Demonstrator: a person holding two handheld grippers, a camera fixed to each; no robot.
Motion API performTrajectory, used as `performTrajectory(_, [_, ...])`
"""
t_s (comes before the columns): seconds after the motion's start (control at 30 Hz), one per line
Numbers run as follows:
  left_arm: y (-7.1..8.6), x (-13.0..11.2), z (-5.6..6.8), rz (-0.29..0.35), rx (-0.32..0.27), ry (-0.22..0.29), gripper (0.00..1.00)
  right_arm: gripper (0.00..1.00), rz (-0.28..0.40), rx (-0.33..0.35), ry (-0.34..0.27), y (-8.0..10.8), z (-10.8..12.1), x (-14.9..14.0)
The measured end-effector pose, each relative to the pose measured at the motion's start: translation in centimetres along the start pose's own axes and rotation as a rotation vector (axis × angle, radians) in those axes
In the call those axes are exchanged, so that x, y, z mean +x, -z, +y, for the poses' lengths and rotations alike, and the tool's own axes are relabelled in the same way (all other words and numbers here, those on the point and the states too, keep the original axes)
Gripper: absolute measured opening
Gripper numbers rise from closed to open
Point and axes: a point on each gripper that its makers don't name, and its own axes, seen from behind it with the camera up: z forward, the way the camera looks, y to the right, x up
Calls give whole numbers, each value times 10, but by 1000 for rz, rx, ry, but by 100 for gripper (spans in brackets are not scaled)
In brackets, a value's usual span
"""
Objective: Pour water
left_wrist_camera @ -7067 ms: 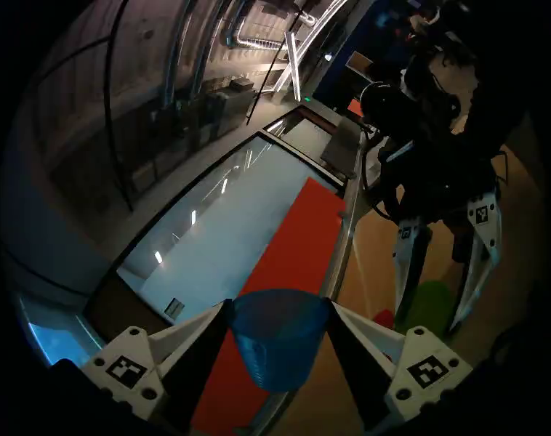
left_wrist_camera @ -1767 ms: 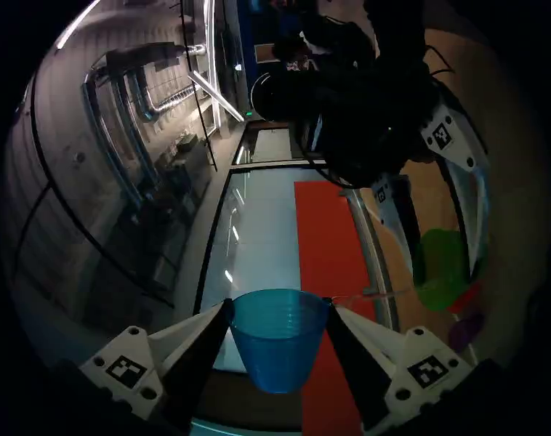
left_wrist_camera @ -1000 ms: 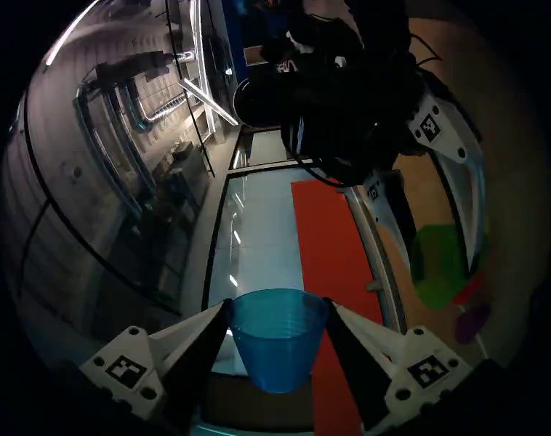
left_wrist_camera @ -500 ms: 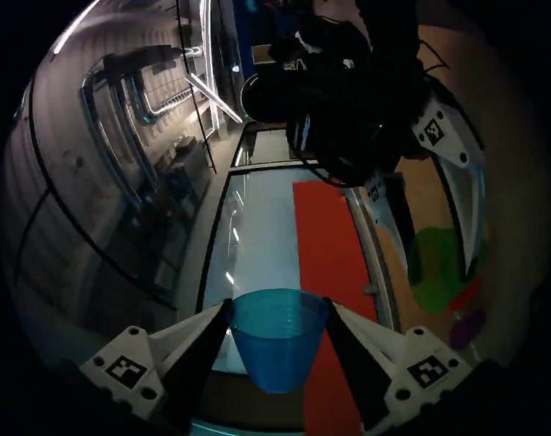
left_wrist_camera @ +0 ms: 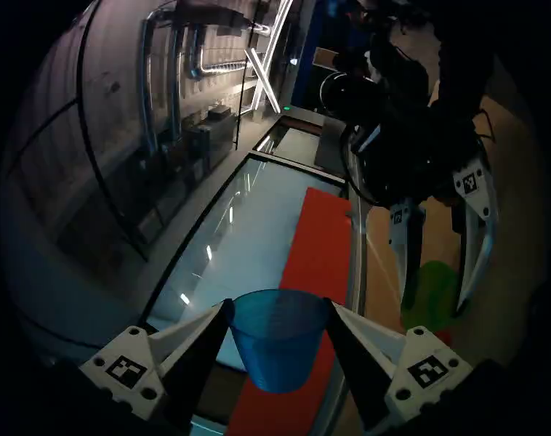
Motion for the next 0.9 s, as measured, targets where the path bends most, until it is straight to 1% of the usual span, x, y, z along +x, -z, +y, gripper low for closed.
performTrajectory(0.1, [0, -5, 2, 2, -2, 74, 89, 91, 1, -1, 1, 0, 0, 1])
performTrajectory(0.27, [-1, -13, 4, 4, -9, 181, 89, 91, 2, -3, 3, 1, 1, 2])
performTrajectory(0.4, [2, -18, 2, 3, -6, 271, 89, 91, 5, -4, 4, 1, 1, 4])
performTrajectory(0.57, [4, -25, 3, -7, -9, 362, 89, 91, 8, -8, 6, 1, 1, 5])
performTrajectory(0.77, [1, -34, 8, -28, -17, 466, 89, 91, 11, -12, 5, 2, 2, 5])
performTrajectory(0.9, [-2, -42, 11, -47, -24, 560, 89, 91, 13, -14, 4, 4, 3, 5])
